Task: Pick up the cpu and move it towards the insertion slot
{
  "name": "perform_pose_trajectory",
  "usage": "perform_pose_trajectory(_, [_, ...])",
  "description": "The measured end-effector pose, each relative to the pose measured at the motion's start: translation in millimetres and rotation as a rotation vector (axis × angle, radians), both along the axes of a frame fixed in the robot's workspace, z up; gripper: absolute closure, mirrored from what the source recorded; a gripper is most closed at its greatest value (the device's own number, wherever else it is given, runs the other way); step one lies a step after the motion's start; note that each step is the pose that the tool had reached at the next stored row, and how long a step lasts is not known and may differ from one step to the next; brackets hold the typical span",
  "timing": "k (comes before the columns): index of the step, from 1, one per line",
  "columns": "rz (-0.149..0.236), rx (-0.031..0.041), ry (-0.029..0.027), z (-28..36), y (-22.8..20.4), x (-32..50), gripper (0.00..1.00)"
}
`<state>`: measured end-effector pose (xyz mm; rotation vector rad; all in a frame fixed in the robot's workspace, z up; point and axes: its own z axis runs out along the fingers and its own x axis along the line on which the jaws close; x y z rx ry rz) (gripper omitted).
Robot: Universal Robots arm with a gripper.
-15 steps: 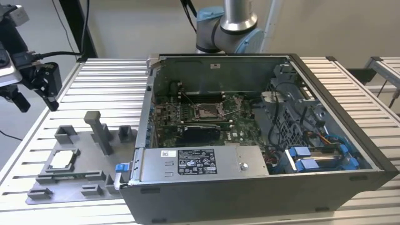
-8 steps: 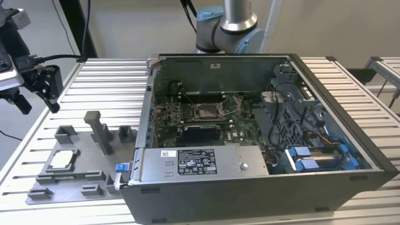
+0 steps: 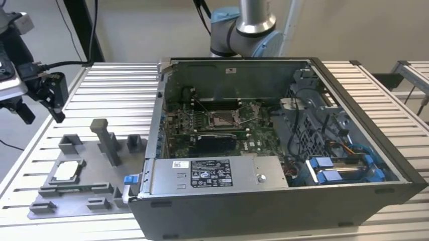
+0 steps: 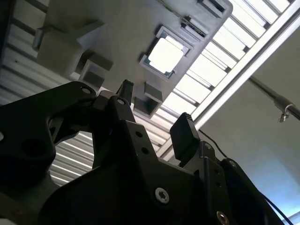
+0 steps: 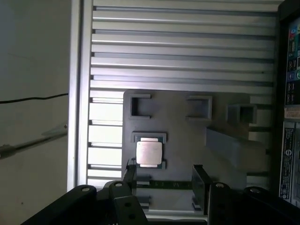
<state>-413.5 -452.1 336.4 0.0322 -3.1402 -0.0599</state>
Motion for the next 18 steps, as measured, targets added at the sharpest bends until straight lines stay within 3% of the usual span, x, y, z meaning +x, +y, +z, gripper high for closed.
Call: perform_pose_trajectory(18, [0.000,0.0001,-0.0002,-4.7,0.0,0.0,0.00])
